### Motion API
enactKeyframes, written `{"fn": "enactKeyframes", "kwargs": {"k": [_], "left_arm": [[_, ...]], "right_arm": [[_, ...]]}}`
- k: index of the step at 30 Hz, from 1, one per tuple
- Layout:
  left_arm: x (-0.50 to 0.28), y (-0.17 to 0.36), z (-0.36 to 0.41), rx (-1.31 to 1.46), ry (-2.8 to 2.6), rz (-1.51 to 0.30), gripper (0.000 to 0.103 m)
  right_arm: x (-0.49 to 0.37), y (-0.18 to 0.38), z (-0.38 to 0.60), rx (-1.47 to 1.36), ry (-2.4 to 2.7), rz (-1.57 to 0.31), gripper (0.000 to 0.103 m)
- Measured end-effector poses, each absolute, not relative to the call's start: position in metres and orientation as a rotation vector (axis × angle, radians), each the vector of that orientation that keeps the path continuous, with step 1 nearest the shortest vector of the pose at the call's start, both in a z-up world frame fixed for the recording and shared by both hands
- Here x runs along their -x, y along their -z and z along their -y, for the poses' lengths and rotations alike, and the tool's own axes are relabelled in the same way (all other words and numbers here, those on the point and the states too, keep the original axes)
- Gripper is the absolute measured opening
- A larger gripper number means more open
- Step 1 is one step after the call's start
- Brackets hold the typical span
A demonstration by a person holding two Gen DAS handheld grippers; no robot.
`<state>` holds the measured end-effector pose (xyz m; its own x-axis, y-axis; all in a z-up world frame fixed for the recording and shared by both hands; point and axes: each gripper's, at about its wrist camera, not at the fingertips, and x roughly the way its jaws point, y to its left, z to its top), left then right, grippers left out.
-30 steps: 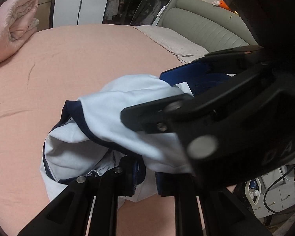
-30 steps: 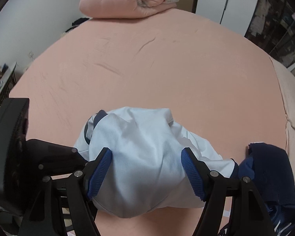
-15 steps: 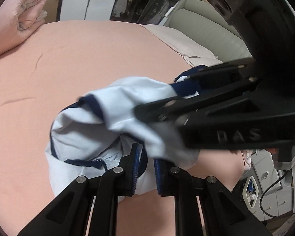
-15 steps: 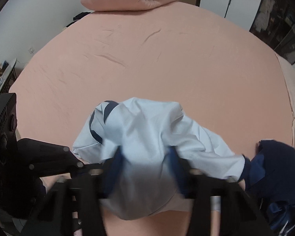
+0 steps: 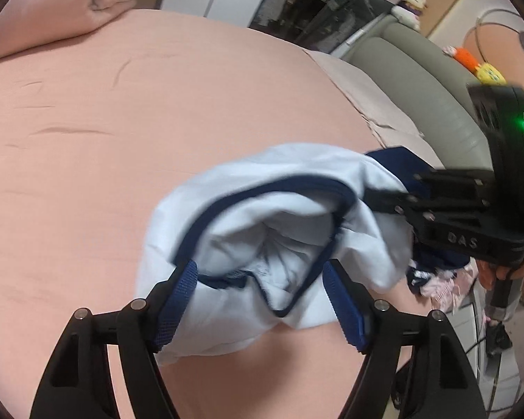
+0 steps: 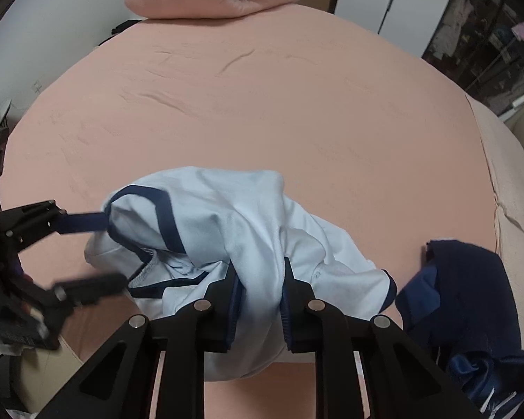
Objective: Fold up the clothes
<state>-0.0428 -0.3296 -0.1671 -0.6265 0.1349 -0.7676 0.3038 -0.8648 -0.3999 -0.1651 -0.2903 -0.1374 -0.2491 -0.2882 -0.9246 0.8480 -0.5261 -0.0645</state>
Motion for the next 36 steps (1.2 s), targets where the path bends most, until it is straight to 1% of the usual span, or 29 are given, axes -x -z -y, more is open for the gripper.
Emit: {"fn": "enactKeyframes", "kwargs": {"k": [9, 17, 18, 19, 20, 21, 22, 23, 26, 30, 31, 35, 36], "left_arm": [[0.049, 0.178, 0.343, -1.322, 2.531, -0.71, 0.073], [0.048, 0.183, 0.344, -1.355, 2.522, -0.656, 0.072], [0.049, 0.184, 0.343, -1.359, 2.526, -0.648, 0.07], [0.049, 0.184, 0.342, -1.362, 2.529, -0.639, 0.065], [0.05, 0.184, 0.34, -1.366, 2.533, -0.625, 0.056], [0.052, 0.183, 0.337, -1.369, 2.54, -0.6, 0.05], [0.053, 0.182, 0.334, -1.372, 2.542, -0.583, 0.039], [0.055, 0.181, 0.332, -1.375, 2.538, -0.581, 0.034], [0.06, 0.18, 0.325, -1.383, 2.54, -0.557, 0.029], [0.064, 0.181, 0.316, -1.402, 2.561, -0.491, 0.028], [0.064, 0.182, 0.316, -1.406, 2.561, -0.5, 0.028], [0.063, 0.184, 0.323, -1.405, 2.545, -0.638, 0.028], [0.064, 0.184, 0.322, -1.41, 2.548, -0.637, 0.028]], "right_arm": [[0.174, 0.142, 0.276, -1.217, 1.885, -0.779, 0.018], [0.184, 0.146, 0.263, -1.272, 1.869, -0.72, 0.018], [0.184, 0.147, 0.262, -1.271, 1.87, -0.718, 0.018], [0.185, 0.147, 0.262, -1.271, 1.871, -0.717, 0.018], [0.185, 0.147, 0.261, -1.273, 1.872, -0.712, 0.018], [0.186, 0.148, 0.261, -1.276, 1.872, -0.705, 0.018], [0.186, 0.148, 0.26, -1.278, 1.87, -0.701, 0.018], [0.186, 0.149, 0.26, -1.281, 1.867, -0.697, 0.018], [0.184, 0.15, 0.258, -1.281, 1.859, -0.682, 0.018], [0.188, 0.152, 0.254, -1.298, 1.85, -0.635, 0.018], [0.19, 0.152, 0.253, -1.304, 1.843, -0.615, 0.019], [0.192, 0.147, 0.249, -1.303, 1.83, -0.547, 0.02], [0.191, 0.145, 0.249, -1.297, 1.835, -0.54, 0.021]]}}
